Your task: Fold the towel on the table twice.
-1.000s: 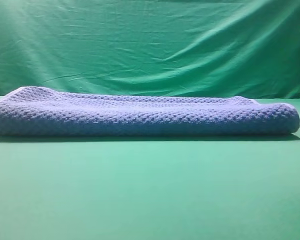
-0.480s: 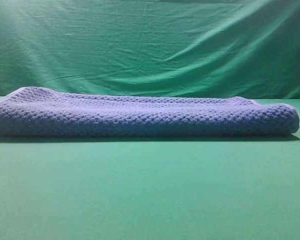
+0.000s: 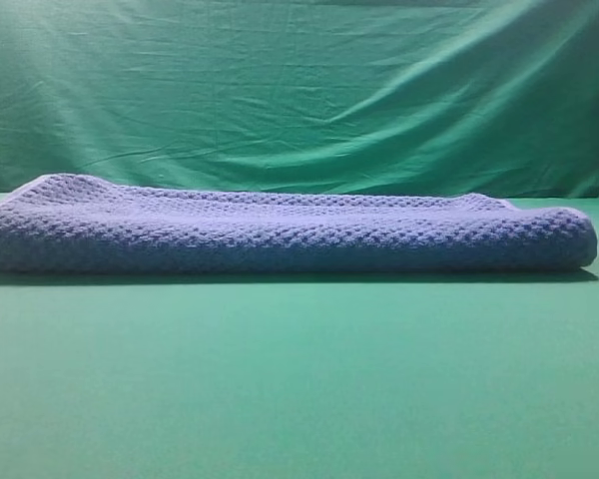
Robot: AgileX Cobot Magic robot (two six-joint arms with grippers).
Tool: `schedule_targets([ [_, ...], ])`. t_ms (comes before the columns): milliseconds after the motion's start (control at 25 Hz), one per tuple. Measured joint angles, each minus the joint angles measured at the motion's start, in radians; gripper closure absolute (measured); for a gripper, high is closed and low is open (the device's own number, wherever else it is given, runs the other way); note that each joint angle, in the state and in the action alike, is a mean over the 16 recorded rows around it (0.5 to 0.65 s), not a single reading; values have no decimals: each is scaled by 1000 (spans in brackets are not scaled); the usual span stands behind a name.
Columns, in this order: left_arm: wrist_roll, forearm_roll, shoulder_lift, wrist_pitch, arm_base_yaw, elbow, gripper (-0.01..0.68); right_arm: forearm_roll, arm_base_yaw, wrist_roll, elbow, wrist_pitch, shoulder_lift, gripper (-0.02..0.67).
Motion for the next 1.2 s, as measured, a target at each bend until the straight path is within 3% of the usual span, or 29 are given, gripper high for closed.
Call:
schedule_targets([
  [520, -106, 31, -328, -65, 0, 239, 673, 26, 0, -15, 180, -35, -336, 649],
  [920, -183, 154, -363, -108, 0, 302, 673, 65, 0, -26, 228, 3, -404, 649],
  [1200, -188, 269, -363, -221, 0, 372, 673, 56, 0, -40, 365, -113, -405, 649],
])
